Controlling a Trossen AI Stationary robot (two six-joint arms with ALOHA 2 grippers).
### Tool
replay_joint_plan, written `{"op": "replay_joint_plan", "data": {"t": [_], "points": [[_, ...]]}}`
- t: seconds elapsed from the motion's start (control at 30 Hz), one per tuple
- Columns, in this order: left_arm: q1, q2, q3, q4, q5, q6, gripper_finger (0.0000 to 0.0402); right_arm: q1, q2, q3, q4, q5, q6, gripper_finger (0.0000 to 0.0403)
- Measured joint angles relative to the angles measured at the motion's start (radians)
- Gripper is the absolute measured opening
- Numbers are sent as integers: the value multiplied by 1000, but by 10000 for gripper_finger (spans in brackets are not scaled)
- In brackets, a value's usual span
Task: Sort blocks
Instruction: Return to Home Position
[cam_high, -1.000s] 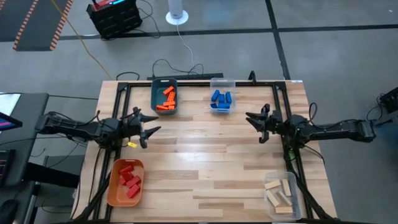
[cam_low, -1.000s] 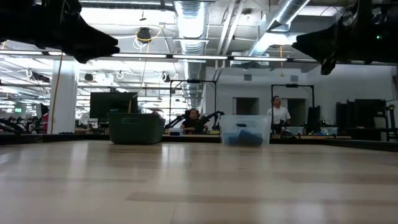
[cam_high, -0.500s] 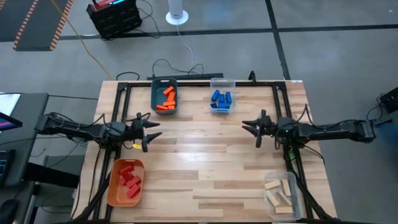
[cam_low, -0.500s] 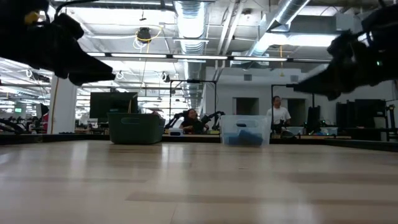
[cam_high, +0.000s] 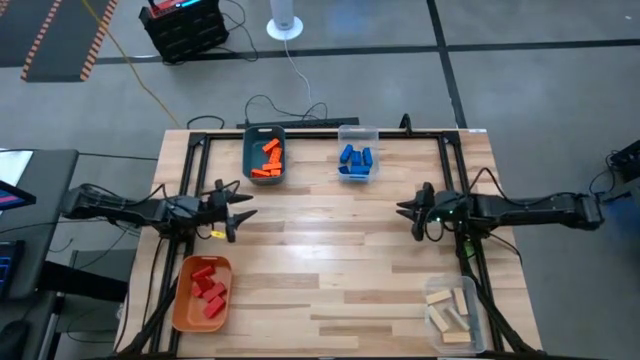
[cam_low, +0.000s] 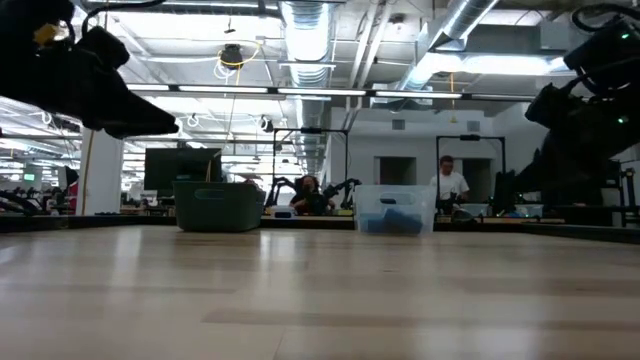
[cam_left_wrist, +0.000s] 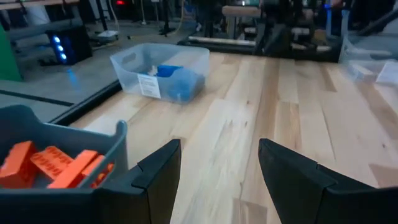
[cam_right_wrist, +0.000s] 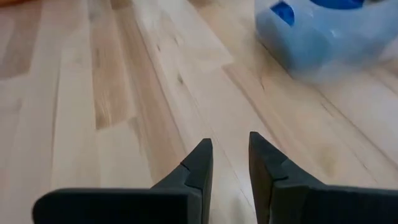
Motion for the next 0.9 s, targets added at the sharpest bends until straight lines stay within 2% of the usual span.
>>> {"op": "replay_joint_plan", "data": {"t": [0.07,0.4,0.77,0.9], "points": [[0,-53,2,-42,-4,-4,209,-1,-11,12,-40,3,0,81],[0,-310,3,-209,-8,-29,209,-1,-66,7,-30,6,-25,81],[-2,-297,-4,-223,15,12,209,-31,-63,6,-32,6,-82,81],[-2,-297,-5,-224,15,15,209,-48,-63,6,-33,6,54,81]]}}
